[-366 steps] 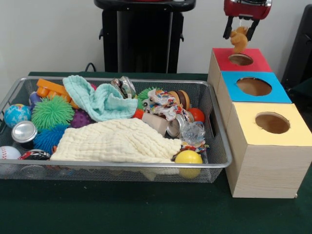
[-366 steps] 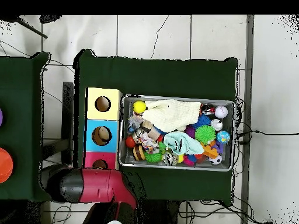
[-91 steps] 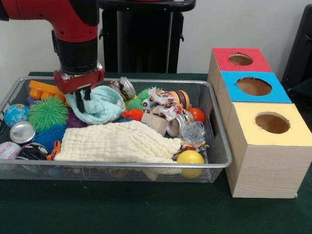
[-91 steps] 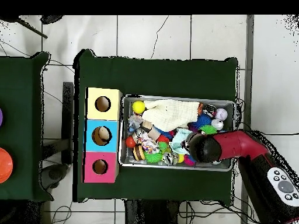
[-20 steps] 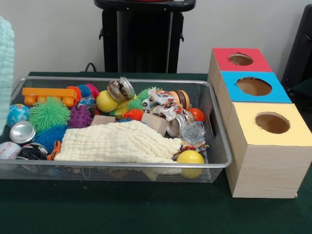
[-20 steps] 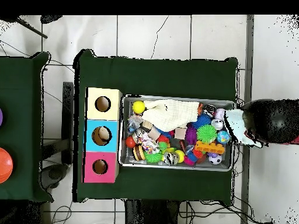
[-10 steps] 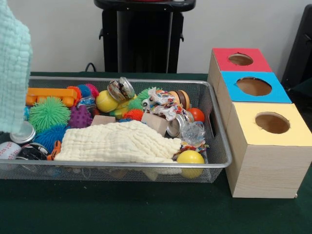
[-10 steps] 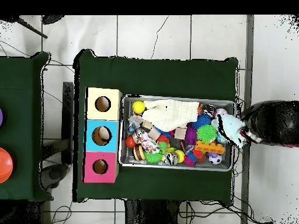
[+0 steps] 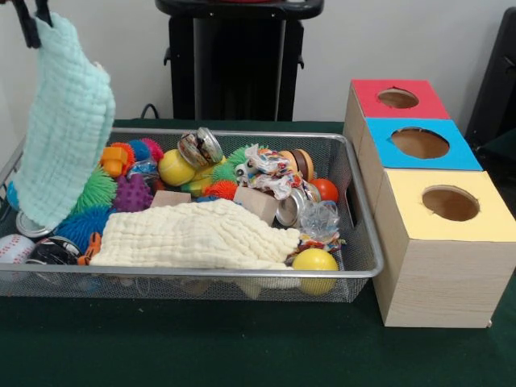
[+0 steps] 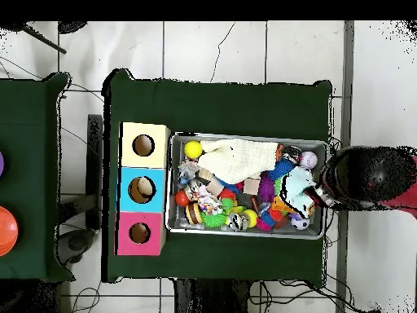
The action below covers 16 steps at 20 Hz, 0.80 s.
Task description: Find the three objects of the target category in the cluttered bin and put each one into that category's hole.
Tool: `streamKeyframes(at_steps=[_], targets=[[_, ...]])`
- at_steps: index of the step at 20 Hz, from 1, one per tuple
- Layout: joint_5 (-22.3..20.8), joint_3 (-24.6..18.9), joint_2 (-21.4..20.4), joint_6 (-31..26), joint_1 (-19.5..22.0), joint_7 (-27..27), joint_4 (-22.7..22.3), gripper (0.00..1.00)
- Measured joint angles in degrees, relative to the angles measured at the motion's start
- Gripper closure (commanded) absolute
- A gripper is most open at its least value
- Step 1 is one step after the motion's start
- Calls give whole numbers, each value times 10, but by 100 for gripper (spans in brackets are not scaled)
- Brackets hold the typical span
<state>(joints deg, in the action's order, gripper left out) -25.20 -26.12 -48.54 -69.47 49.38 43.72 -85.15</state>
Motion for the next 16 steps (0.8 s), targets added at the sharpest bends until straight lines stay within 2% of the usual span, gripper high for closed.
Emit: streamKeyframes(at_steps=[1,6,16], targets=[[8,19,11,23,-10,42,-10,0],[9,37,19,55,-18,78,-30,0],[14,64,15,103,-20,80,-70,0]])
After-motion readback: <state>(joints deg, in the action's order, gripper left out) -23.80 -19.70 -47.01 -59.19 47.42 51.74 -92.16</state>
